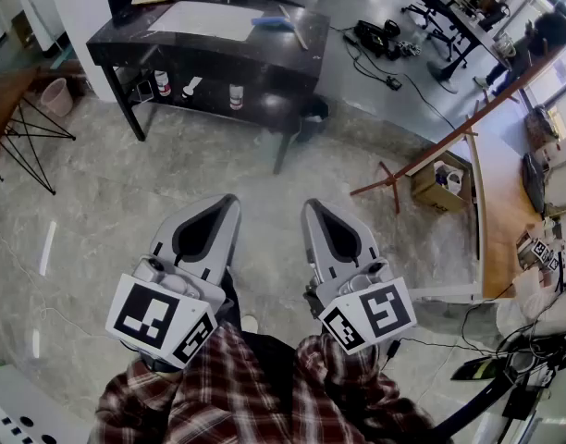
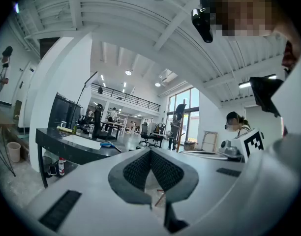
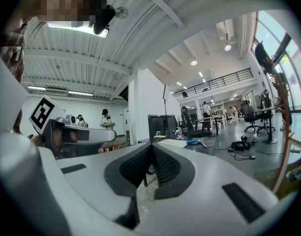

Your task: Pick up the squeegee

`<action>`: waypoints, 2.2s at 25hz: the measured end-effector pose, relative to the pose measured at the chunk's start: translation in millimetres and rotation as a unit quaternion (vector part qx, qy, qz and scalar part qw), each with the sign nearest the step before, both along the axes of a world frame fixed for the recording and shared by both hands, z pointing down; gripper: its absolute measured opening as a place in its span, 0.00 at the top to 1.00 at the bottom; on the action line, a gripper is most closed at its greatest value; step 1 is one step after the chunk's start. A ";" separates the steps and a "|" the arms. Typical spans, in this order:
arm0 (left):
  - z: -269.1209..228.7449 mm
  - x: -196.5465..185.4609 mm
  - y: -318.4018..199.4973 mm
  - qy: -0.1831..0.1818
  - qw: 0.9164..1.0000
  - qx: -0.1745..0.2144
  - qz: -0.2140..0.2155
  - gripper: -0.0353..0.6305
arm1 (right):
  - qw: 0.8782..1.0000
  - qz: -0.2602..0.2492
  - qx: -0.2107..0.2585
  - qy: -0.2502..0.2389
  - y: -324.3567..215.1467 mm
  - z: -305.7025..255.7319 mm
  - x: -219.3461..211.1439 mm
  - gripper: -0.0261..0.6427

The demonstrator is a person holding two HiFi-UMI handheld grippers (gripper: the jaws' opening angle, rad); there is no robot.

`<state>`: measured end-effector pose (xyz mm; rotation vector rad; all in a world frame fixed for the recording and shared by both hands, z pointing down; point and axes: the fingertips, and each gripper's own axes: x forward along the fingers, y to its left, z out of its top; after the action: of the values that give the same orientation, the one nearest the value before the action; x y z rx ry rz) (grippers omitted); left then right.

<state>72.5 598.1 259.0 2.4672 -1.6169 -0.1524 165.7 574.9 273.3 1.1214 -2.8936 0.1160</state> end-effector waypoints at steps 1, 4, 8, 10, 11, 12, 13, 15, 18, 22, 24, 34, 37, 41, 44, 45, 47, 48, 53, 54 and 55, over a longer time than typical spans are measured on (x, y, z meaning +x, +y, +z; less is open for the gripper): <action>0.1 -6.0 -13.0 0.001 1.000 0.000 0.001 0.93 | 1.000 0.000 0.000 0.001 -12.2 0.4 -6.5 0.94; -3.5 -25.8 -55.0 0.002 1.000 0.004 0.006 0.93 | 1.000 0.002 0.002 0.004 -51.3 -1.9 -27.5 0.94; -13.8 -59.3 -114.3 -0.008 1.000 0.013 0.017 0.93 | 1.000 0.013 0.014 -0.003 -111.3 -14.1 -61.1 0.94; -15.6 -78.5 -143.0 -0.016 0.999 0.018 0.020 0.93 | 1.000 0.021 0.021 -0.010 -142.1 -16.8 -77.7 0.94; -14.8 -87.9 -156.4 -0.020 0.999 0.021 0.022 0.93 | 0.999 0.026 0.023 -0.013 -156.6 -16.0 -85.2 0.94; -12.8 -96.5 -168.6 -0.024 0.999 0.023 0.024 0.93 | 0.999 0.031 0.026 -0.017 -169.8 -14.0 -92.0 0.94; -10.0 -104.2 -179.5 -0.028 0.999 0.025 0.026 0.93 | 0.999 0.037 0.027 -0.021 -181.5 -11.5 -98.0 0.94; -4.2 -116.9 -198.8 -0.029 0.999 0.024 0.030 0.93 | 0.998 0.046 0.027 -0.023 -200.6 -6.9 -107.4 0.94; 0.9 -128.5 -228.4 -0.022 0.999 0.016 0.037 0.93 | 0.998 0.059 0.020 -0.015 -226.6 -2.6 -115.5 0.94; 5.6 -130.9 -268.6 -0.019 0.998 0.008 0.054 0.93 | 0.997 0.078 0.006 -0.009 -264.8 3.8 -115.6 0.94; 10.1 -132.0 -290.6 -0.021 0.998 0.007 0.056 0.93 | 0.996 0.083 0.005 -0.011 -287.4 7.9 -115.2 0.94; 7.1 -131.4 -439.4 -0.021 0.999 0.012 0.029 0.93 | 0.997 0.068 0.017 -0.013 -439.1 -1.2 -105.5 0.94; -3.0 -123.4 -485.0 -0.020 0.999 0.018 0.018 0.93 | 0.998 0.055 0.025 -0.010 -485.8 -12.7 -98.4 0.94; -7.0 -113.2 -531.4 -0.016 1.000 0.020 0.008 0.93 | 0.999 0.039 0.024 -0.008 -535.4 -16.0 -91.7 0.94; -2.8 -113.7 -558.1 -0.012 1.000 0.013 -0.002 0.93 | 1.000 0.025 0.015 -0.003 -563.3 -10.5 -94.8 0.94; -0.9 -115.6 -565.7 -0.011 1.000 0.010 -0.006 0.93 | 1.000 0.022 0.011 -0.001 -571.1 -8.0 -96.6 0.94; 3.1 -121.1 -580.4 -0.009 1.000 0.005 -0.013 0.93 | 1.000 0.018 0.004 0.001 -586.1 -2.9 -100.4 0.94; 5.0 -124.0 -588.1 -0.009 1.000 0.002 -0.015 0.93 | 1.000 0.017 0.001 0.000 -594.0 -0.9 -102.3 0.94; 8.2 -139.4 -631.7 -0.012 1.000 -0.004 -0.010 0.93 | 1.000 0.024 -0.006 -0.002 -635.1 3.1 -114.9 0.94; 6.9 -143.2 -641.8 -0.013 1.000 -0.003 -0.007 0.93 | 1.000 0.028 -0.005 -0.003 -644.3 2.3 -118.2 0.94; 5.3 -147.0 -652.3 -0.014 1.000 -0.002 -0.003 0.93 | 0.999 0.032 -0.004 -0.004 -653.7 1.1 -121.7 0.94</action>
<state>-74.6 -54.2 264.2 2.4720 -1.6353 -0.1151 44.0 -78.8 274.5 1.2150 -2.8622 0.1353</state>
